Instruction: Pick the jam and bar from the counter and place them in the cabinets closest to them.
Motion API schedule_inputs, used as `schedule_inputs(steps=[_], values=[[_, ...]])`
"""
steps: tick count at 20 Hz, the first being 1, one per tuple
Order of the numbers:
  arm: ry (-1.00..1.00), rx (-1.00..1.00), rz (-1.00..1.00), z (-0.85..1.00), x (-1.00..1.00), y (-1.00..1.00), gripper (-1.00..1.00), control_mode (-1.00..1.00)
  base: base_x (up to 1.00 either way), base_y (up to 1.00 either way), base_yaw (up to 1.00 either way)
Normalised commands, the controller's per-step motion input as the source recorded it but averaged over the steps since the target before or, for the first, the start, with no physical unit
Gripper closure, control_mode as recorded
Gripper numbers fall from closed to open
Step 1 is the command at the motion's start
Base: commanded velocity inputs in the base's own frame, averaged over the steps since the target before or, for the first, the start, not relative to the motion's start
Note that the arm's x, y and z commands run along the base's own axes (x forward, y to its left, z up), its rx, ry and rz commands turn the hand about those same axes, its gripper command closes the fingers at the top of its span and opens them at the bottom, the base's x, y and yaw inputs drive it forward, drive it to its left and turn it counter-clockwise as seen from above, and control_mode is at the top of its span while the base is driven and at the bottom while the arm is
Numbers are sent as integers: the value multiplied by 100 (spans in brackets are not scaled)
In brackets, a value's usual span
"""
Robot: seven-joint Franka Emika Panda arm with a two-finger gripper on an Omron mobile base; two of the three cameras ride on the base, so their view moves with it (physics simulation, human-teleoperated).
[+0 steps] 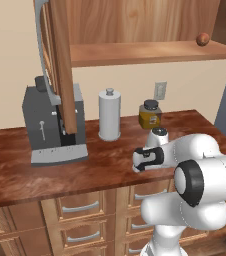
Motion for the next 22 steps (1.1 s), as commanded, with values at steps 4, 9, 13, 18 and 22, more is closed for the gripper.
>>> schedule_inputs(steps=[4, 9, 13, 18, 22], values=[[4, 0, 0, -1, 17, 0, -100, -100, 0, 0, 0], [6, 0, -5, 33, 0, -3, -100, -100, 0, 0, 0], [7, 0, -11, 24, 0, -20, -100, -100, 0, 0, 0], [1, -4, -3, -3, 34, -1, -100, -100, 0, 0, 0], [0, 0, 0, -28, 58, 0, -100, -100, 0, 0, 0]])
